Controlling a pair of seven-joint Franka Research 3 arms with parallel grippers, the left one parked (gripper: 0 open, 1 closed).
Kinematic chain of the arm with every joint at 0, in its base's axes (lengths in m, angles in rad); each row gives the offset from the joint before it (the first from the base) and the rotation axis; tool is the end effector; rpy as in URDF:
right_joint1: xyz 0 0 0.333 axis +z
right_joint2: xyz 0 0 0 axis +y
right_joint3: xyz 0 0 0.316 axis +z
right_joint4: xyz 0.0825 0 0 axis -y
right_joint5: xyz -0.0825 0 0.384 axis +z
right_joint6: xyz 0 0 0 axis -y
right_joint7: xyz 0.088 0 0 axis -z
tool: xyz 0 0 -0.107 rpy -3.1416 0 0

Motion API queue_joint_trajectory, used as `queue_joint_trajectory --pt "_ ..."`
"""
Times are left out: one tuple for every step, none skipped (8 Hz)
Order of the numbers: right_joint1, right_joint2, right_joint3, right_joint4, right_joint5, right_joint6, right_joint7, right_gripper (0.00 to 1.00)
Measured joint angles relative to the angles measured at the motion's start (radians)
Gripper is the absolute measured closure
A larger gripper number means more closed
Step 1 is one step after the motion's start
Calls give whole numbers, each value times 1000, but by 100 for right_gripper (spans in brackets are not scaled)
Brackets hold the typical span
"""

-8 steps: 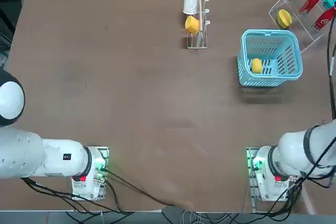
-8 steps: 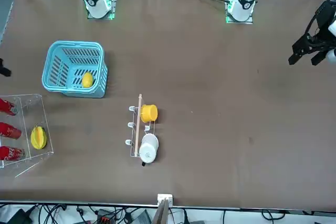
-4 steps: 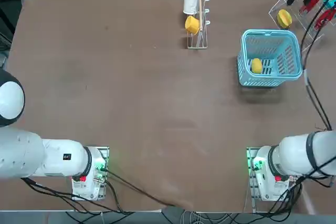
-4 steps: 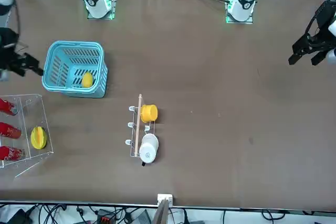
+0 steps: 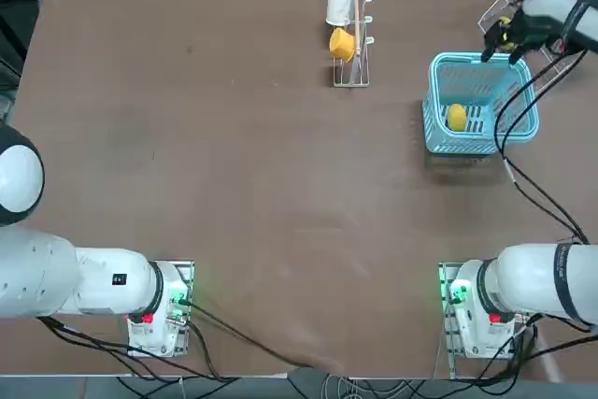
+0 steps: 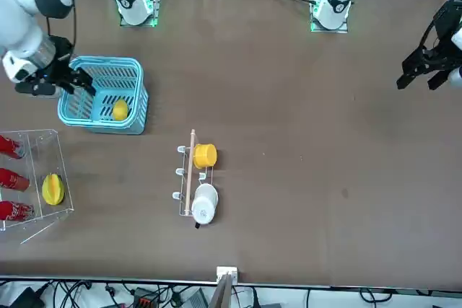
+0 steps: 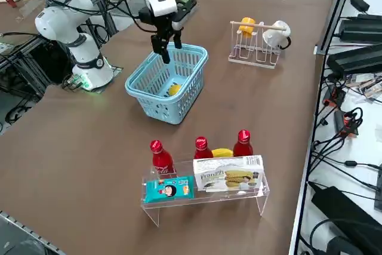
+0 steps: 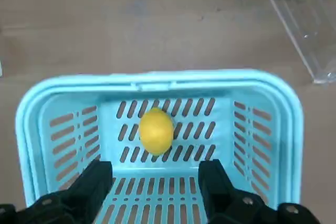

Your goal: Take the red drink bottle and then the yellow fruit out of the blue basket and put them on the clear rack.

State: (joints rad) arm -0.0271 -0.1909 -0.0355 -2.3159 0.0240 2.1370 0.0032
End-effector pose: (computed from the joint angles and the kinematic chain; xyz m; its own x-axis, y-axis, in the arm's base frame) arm 0.4794 -0.0293 0.4210 0.9969 -0.0780 0.0116 -0.0777 -0.9966 -0.0272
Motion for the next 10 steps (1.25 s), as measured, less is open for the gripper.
queue_joint_trajectory --pt "0 -3 0 -36 0 38 0 0" --pt "0 -2 0 -75 0 96 0 0" --pt "0 1 0 -117 0 159 1 0" --pt "5 11 0 -153 0 213 14 0" --pt "19 28 6 -180 0 264 50 0" --pt "34 52 12 -203 0 319 79 0" --pt "42 78 15 -224 0 373 89 0" --pt "44 102 15 -242 0 421 91 0" --pt "44 126 15 -257 0 470 91 0" --pt "45 150 15 -271 0 524 92 0"
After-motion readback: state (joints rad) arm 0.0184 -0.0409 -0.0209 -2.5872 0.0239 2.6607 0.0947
